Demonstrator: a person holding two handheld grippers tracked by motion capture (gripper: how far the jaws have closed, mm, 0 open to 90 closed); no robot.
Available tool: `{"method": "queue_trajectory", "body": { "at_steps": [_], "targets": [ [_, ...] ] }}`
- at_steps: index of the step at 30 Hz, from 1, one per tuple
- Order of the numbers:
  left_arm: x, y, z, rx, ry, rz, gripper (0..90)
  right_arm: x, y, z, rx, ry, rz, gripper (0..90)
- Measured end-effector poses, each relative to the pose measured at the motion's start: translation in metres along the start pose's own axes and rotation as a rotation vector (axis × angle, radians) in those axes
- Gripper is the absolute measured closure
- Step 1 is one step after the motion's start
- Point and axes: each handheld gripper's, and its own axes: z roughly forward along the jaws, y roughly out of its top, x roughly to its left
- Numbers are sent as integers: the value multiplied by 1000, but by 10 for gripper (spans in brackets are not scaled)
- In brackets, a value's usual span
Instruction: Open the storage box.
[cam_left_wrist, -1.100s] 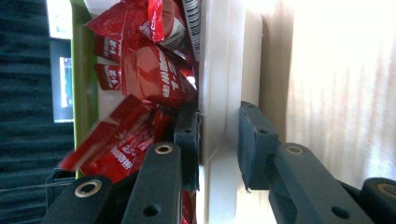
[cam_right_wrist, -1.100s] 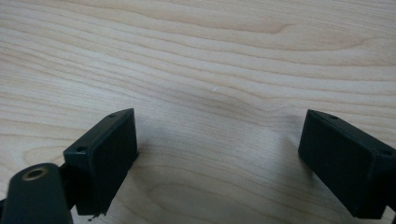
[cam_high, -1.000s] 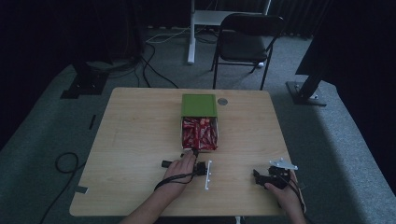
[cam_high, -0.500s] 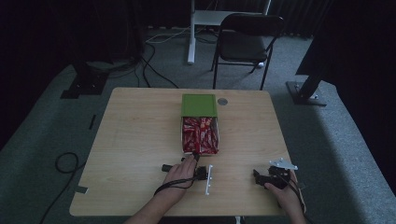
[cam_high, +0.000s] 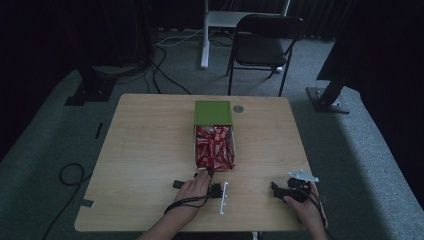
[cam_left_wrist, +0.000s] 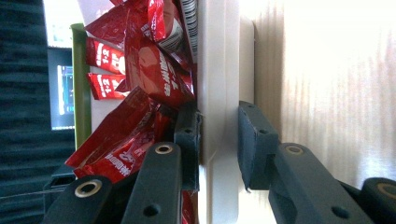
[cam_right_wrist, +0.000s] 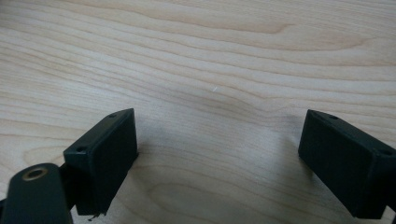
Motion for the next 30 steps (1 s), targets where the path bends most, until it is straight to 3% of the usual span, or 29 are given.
{"method": "queue_trajectory", "body": {
  "at_steps": [9,13,22,23,25,28,30],
  "targets": [
    [0,0,-3,-4,-8,-8,727,0,0,0,0,0,0,109],
    [2,-2,-5,-19,-33,-67,711,0,0,0,0,0,1,109],
    [1,-6,-7,-53,-54,-105,640,0,0,0,0,-1,3,109],
    [3,-8,-9,-70,-74,-121,640,0,0,0,1,-1,3,109],
    [5,-13,-11,-99,-128,-163,525,0,1,0,1,-2,4,109],
    [7,-18,-15,-119,-154,-204,510,0,1,1,0,-2,4,109],
    [9,-21,-19,-116,-169,-211,500,0,1,1,0,-2,4,109]
  ]
}}
